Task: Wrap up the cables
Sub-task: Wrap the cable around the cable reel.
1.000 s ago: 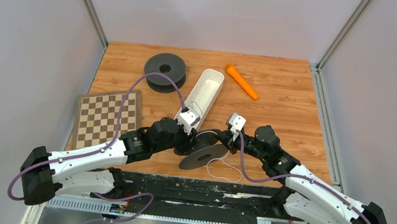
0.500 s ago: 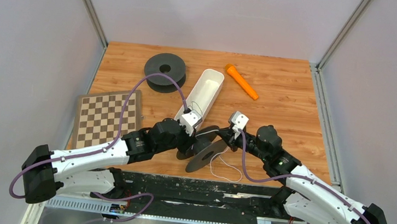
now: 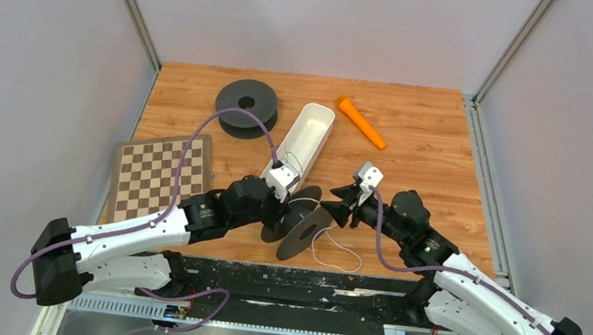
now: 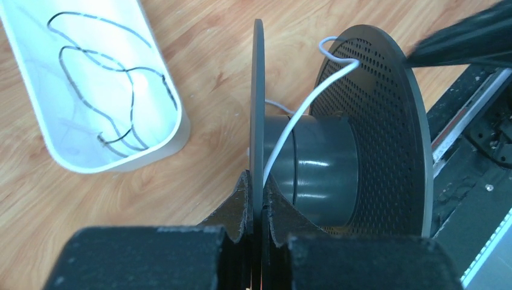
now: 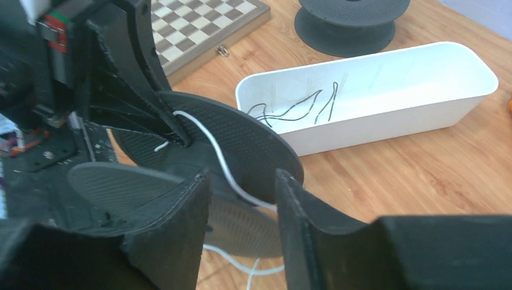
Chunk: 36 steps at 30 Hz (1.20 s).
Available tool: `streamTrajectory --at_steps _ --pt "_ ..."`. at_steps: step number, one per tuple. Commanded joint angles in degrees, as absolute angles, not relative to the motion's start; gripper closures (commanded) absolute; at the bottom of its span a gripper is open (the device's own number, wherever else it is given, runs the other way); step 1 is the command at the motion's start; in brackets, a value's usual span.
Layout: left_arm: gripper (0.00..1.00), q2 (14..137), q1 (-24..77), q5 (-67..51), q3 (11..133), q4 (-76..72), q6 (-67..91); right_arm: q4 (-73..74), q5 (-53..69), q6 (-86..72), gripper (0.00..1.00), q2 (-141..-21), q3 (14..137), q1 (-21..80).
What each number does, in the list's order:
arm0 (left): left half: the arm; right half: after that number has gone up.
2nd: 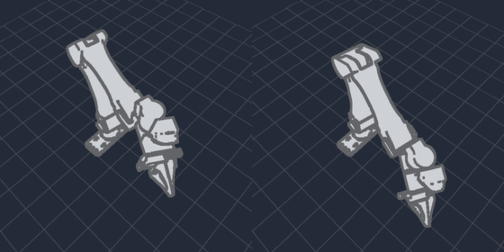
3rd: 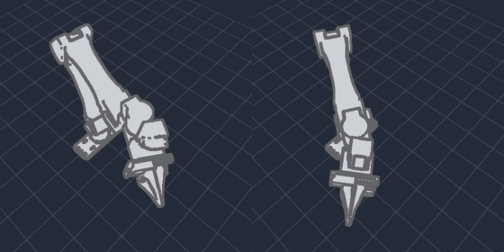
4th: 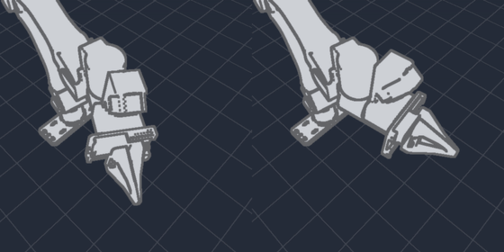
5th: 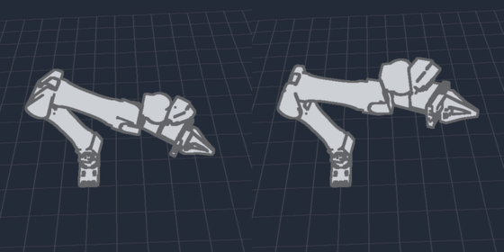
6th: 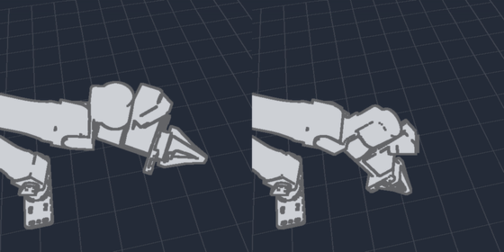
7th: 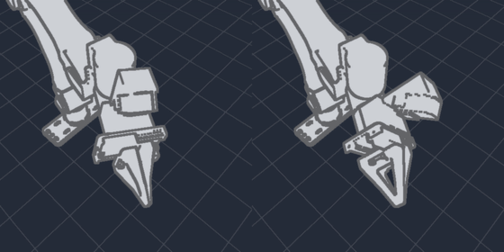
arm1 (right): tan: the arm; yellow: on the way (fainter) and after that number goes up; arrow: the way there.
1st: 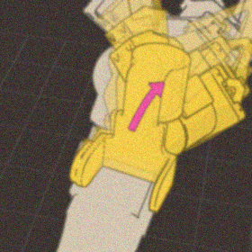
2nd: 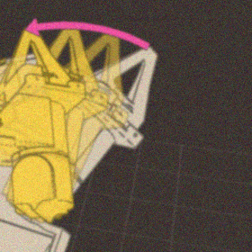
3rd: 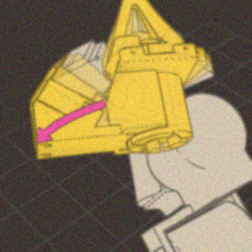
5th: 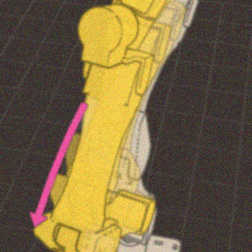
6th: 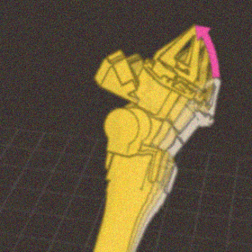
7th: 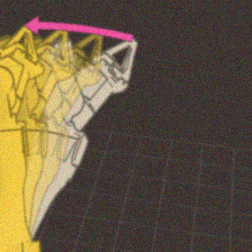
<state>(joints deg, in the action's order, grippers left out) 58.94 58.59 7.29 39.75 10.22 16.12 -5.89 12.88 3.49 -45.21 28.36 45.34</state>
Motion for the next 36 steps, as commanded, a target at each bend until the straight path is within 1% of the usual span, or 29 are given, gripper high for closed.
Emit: streamTrajectory --at_steps 1,3,7,10,12,15,18,22,26,31,33,36 --pt "1.00 53.4 58.3 13.0 43.4 16.1 18.4 -1.9 11.1 -7.9 0.51 -38.9 32.1 45.9" --pt "1.00 51.5 58.2 14.6 45.0 17.5 17.9 -3.8 11.5 -9.1 0.44 -36.7 31.6 46.0" --pt "1.00 49.6 58.2 16.7 49.5 21.2 18.0 -10.6 16.1 -8.4 0.33 -34.0 25.7 45.9" --pt "1.00 48.6 58.2 19.1 53.7 24.7 18.6 -14.9 20.0 -8.4 0.28 -34.8 22.0 46.0" --pt "1.00 47.3 58.2 19.8 55.6 25.9 19.2 -18.9 21.2 -8.6 0.29 -35.8 18.9 46.3" --pt "1.00 45.7 58.2 21.0 57.1 27.0 20.9 -27.3 19.6 -9.4 0.32 -36.0 13.6 47.2" --pt "1.00 43.5 58.2 21.6 57.9 27.3 22.6 -35.2 19.2 -9.4 0.32 -37.6 9.8 47.5" --pt "1.00 41.0 58.2 22.1 58.6 27.4 23.7 -36.8 19.1 -7.2 0.30 -43.5 10.2 47.6" --pt "1.00 39.3 58.2 22.0 59.8 27.5 24.5 -41.4 18.9 -4.5 0.27 -49.6 10.2 47.6" --pt "1.00 38.5 58.2 21.6 61.2 28.2 26.1 -45.7 17.3 -0.4 0.27 -53.3 10.6 47.6" --pt "1.00 38.5 58.2 21.4 61.4 27.9 27.7 -49.0 18.8 -0.3 0.29 -56.2 10.3 47.6" --pt "1.00 38.5 58.2 19.7 61.8 26.7 28.7 -52.9 21.9 -0.7 0.35 -62.1 10.7 47.6"
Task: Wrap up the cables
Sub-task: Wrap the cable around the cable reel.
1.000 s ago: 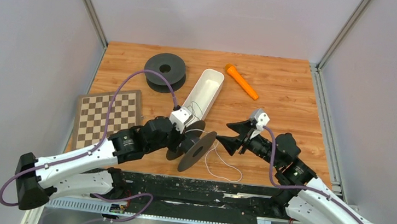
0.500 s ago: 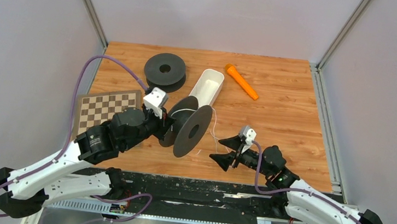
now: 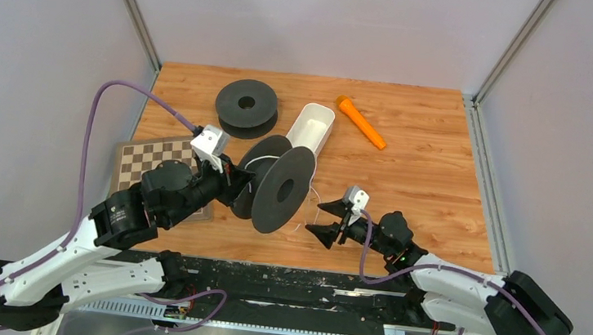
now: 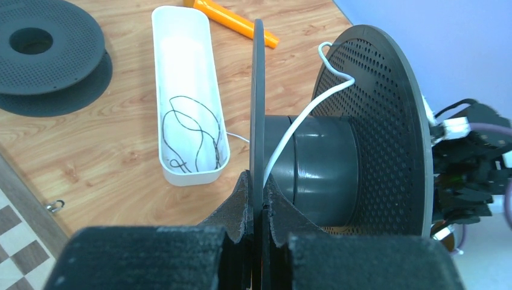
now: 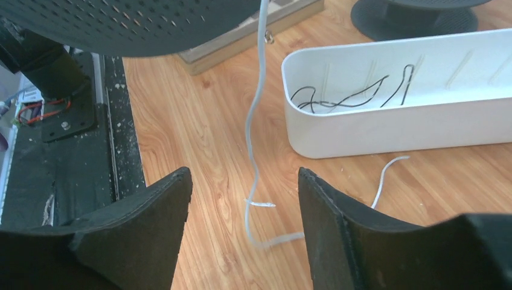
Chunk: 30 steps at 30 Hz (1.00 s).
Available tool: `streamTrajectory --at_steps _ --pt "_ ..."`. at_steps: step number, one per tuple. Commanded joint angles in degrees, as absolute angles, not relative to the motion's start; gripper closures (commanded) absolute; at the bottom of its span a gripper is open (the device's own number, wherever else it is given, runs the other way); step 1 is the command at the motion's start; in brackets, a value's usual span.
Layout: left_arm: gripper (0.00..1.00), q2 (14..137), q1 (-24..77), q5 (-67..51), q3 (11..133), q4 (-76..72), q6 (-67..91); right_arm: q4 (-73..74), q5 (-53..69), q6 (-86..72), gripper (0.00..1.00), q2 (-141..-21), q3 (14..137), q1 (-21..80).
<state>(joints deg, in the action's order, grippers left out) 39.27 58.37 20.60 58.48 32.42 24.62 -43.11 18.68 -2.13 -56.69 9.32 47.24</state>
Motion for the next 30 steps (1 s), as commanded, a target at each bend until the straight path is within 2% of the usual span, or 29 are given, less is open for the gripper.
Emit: streamTrajectory --at_steps 1,5,11,15,17,18,19,22,24,26,30 --pt "1.00 38.5 58.2 19.4 61.9 26.5 29.3 -54.0 22.4 -1.1 0.38 -64.2 10.6 47.6" --pt "1.00 38.5 58.2 18.9 62.9 26.1 31.9 -62.2 24.2 -3.5 0.44 -71.4 10.8 47.7" --pt "1.00 38.5 58.2 17.5 63.7 25.6 34.6 -69.1 26.6 -3.9 0.37 -81.1 13.7 49.4" --pt "1.00 37.9 58.2 17.6 63.8 25.2 35.3 -72.5 25.4 -3.8 0.39 -86.2 15.2 49.9" --pt "1.00 37.5 58.2 18.1 63.7 24.8 35.4 -75.2 25.3 -4.6 0.52 -88.8 15.3 50.0" --pt "1.00 37.3 58.2 18.4 63.7 24.7 35.4 -77.5 24.8 -5.5 0.67 -89.9 14.9 50.1" --pt "1.00 37.4 58.2 19.3 64.0 25.0 35.4 -78.6 24.6 -6.3 0.77 -90.8 14.3 50.2" --pt "1.00 38.7 58.2 22.4 66.3 27.2 37.1 -83.6 22.3 -7.7 0.96 -92.5 11.4 51.0" --pt "1.00 39.7 57.9 23.1 68.3 28.8 37.3 -88.1 17.7 -9.4 1.00 -92.7 8.4 51.1" --pt "1.00 40.3 57.5 22.6 70.0 29.9 37.1 -90.1 13.9 -10.6 1.00 -92.2 5.5 51.1" --pt "1.00 40.3 56.0 21.0 72.0 30.9 37.8 -83.8 12.6 -11.6 1.00 -89.3 5.1 51.1"
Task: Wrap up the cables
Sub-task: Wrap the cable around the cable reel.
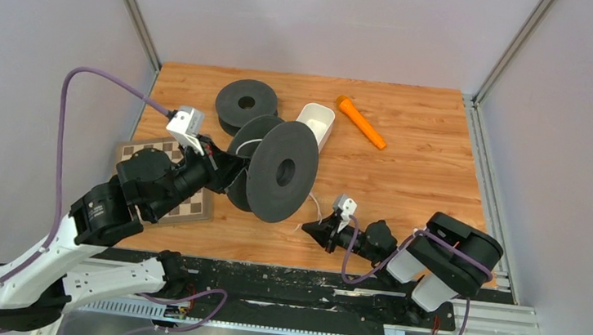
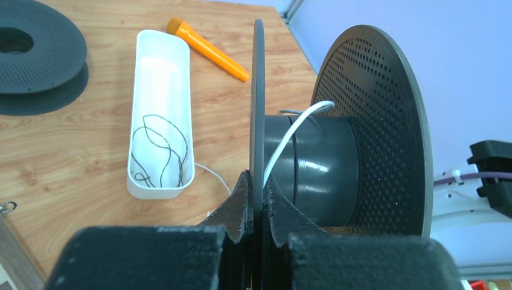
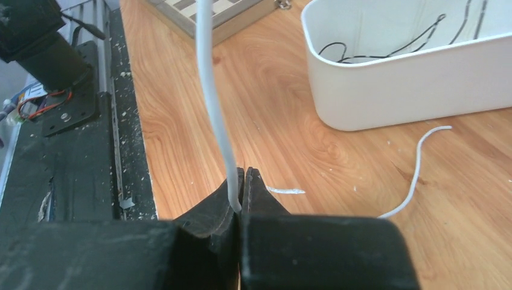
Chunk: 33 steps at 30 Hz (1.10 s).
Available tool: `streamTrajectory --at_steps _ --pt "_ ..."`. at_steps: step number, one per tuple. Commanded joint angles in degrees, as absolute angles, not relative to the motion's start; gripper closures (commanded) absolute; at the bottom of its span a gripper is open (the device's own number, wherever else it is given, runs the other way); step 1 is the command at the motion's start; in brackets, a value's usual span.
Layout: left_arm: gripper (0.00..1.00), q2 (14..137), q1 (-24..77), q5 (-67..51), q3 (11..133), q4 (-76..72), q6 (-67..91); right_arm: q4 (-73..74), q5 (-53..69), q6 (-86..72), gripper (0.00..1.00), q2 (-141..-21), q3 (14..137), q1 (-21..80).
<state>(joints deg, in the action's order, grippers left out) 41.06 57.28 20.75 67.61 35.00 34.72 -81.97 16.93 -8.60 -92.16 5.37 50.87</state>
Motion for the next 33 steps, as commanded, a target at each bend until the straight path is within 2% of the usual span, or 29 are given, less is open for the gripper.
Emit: streamTrajectory --at_steps 1,5,10,14,20,24,33 --pt "1.00 40.5 55.3 20.3 72.6 31.0 38.1 -82.2 12.6 -11.6 1.00 -88.4 5.1 51.3" --pt "1.00 41.7 54.5 21.6 73.6 31.3 39.3 -73.3 13.4 -9.5 1.00 -83.0 6.9 53.5" --pt "1.00 45.0 53.6 29.0 74.4 31.6 38.7 -44.5 6.2 -4.2 1.00 -70.0 15.2 64.3" --pt "1.00 48.5 52.8 35.0 75.4 32.0 39.6 -30.4 4.4 -5.3 1.00 -62.3 21.1 71.0" --pt "1.00 49.1 51.8 37.2 72.3 27.6 44.8 -16.6 3.3 -7.0 1.00 -60.7 30.5 75.2" --pt "1.00 50.5 51.7 39.0 72.2 28.7 43.9 -11.5 3.7 -8.0 1.00 -61.9 36.1 76.2" --pt "1.00 51.6 51.0 43.5 67.1 32.5 41.5 -10.7 11.9 -11.1 1.00 -64.0 44.9 76.6"
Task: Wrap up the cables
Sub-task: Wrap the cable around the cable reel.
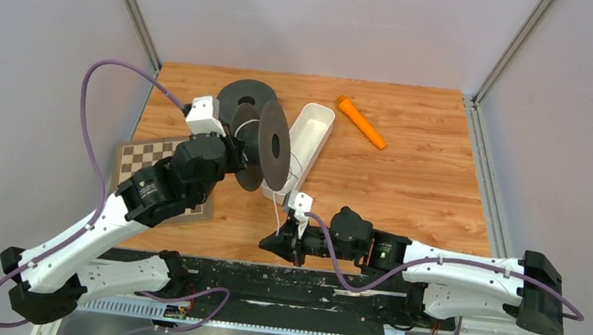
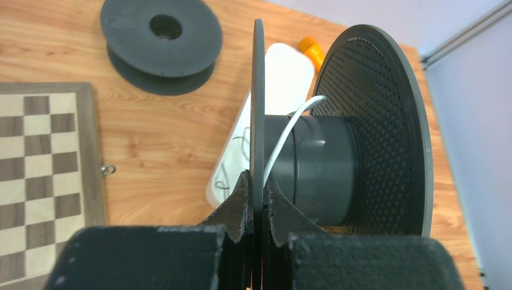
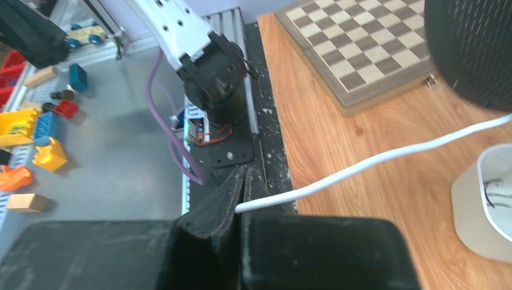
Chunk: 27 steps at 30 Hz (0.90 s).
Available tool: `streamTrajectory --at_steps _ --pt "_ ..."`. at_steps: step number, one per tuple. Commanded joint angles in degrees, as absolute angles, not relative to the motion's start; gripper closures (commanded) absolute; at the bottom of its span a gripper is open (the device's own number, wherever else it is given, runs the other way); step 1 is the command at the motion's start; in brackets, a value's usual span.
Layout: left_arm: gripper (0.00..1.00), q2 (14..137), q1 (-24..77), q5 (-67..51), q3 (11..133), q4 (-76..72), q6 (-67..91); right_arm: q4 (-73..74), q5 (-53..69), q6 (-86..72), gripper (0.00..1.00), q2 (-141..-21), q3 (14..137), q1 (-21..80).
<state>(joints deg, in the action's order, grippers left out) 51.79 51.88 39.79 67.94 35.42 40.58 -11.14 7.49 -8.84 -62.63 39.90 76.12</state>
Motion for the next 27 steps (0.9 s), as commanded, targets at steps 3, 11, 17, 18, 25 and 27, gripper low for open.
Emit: streamTrajectory --at_steps 3,11,17,18,25,27 --pt "1.00 51.5 48.7 40.5 66.5 33.3 42.9 -11.2 14.1 -11.6 1.00 -66.1 46.0 77.5" --pt "1.00 50.0 39.1 26.9 65.9 34.3 50.1 -12.6 12.1 -12.0 1.00 -73.4 47.3 82.1" --pt "1.00 49.0 34.4 18.4 65.1 34.2 54.7 -11.3 7.5 -11.3 1.00 -77.5 47.9 84.3" --pt "1.00 48.9 33.9 18.1 65.1 34.2 54.9 -11.0 7.0 -11.4 1.00 -77.8 47.7 84.5" --pt "1.00 49.3 29.0 14.5 64.4 33.7 55.3 -7.5 2.1 -10.2 1.00 -76.5 46.3 87.0" --pt "1.00 49.6 26.6 9.8 63.8 32.9 56.7 -6.7 1.4 -10.9 1.00 -76.2 45.2 87.0"
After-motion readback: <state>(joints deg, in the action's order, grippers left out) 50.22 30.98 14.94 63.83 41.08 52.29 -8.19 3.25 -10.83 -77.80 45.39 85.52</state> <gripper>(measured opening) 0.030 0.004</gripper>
